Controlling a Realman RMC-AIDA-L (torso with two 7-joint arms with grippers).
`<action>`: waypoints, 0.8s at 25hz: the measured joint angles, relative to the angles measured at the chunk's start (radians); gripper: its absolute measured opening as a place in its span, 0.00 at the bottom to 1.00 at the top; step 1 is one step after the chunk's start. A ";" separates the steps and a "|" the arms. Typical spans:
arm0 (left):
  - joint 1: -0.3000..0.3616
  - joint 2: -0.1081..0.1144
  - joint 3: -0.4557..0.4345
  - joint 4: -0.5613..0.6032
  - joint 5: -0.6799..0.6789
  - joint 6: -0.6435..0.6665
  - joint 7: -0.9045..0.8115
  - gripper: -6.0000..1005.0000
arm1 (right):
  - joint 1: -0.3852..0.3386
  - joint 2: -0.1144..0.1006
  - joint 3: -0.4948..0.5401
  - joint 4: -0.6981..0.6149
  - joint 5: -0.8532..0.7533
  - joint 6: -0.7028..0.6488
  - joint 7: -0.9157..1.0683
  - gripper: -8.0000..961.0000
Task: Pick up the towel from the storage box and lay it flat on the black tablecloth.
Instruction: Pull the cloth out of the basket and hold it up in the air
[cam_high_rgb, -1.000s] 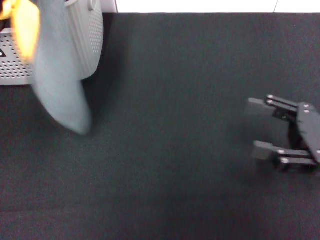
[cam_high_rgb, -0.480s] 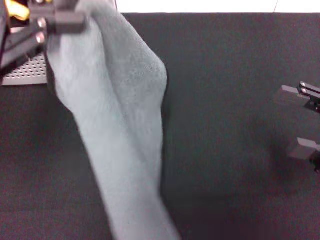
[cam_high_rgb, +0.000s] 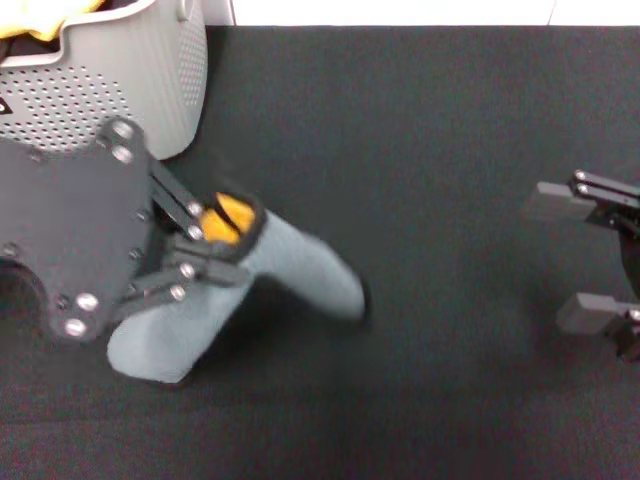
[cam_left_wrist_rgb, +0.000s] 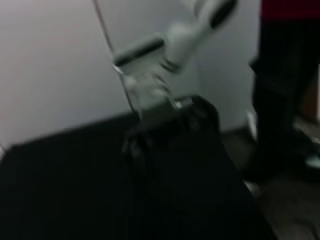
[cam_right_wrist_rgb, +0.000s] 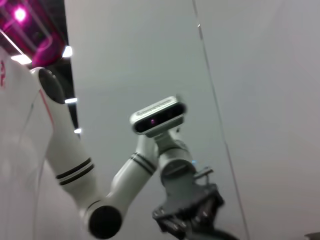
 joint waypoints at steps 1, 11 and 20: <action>-0.010 -0.001 0.024 0.001 0.033 0.000 0.000 0.01 | 0.003 0.000 0.000 0.001 -0.006 0.000 0.003 0.85; -0.059 0.000 0.153 0.007 0.098 0.001 -0.001 0.01 | 0.071 -0.012 0.002 0.000 -0.138 0.021 0.059 0.85; -0.091 -0.012 0.316 0.025 0.084 0.003 -0.007 0.01 | 0.226 -0.065 0.004 -0.014 -0.335 0.077 0.056 0.85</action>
